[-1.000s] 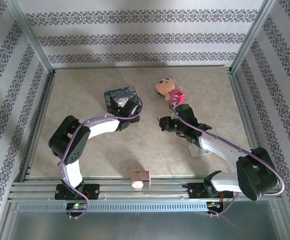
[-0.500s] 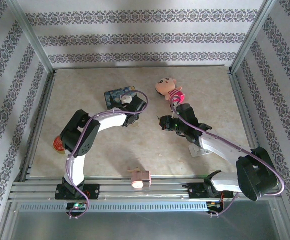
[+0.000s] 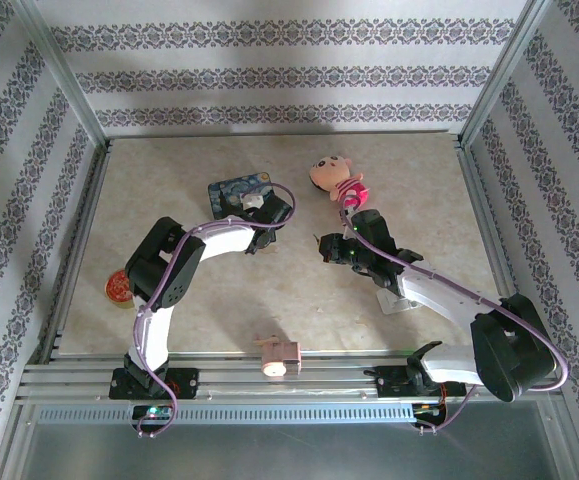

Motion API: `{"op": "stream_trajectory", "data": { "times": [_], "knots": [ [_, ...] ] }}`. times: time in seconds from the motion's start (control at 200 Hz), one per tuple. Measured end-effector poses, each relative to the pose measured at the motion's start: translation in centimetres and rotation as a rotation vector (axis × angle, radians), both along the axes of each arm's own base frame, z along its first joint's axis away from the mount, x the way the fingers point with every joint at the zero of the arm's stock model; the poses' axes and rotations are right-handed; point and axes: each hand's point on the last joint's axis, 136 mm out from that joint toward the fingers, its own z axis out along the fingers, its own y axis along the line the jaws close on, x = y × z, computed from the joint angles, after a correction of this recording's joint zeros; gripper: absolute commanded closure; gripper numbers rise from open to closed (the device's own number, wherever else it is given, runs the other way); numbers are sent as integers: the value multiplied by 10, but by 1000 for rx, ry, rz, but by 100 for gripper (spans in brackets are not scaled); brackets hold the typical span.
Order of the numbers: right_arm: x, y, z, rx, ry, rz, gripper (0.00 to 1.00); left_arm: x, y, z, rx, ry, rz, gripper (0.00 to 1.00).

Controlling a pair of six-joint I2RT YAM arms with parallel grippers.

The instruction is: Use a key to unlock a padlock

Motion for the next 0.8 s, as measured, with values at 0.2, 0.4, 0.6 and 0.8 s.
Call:
{"op": "stream_trajectory", "data": {
  "times": [0.2,0.4,0.6,0.8],
  "knots": [
    [1,0,1,1,-2,-2,100,1,3,-2,0,5,6,50],
    [2,1,3,10,-14,2,100,2,4,-2,-3,3,12,47],
    [2,2,5,16,-17,7,100,2,3,-1,-16,-4,25,49],
    [2,3,5,18,-16,10,100,5,3,0,-31,-16,41,63]
  ]
}}
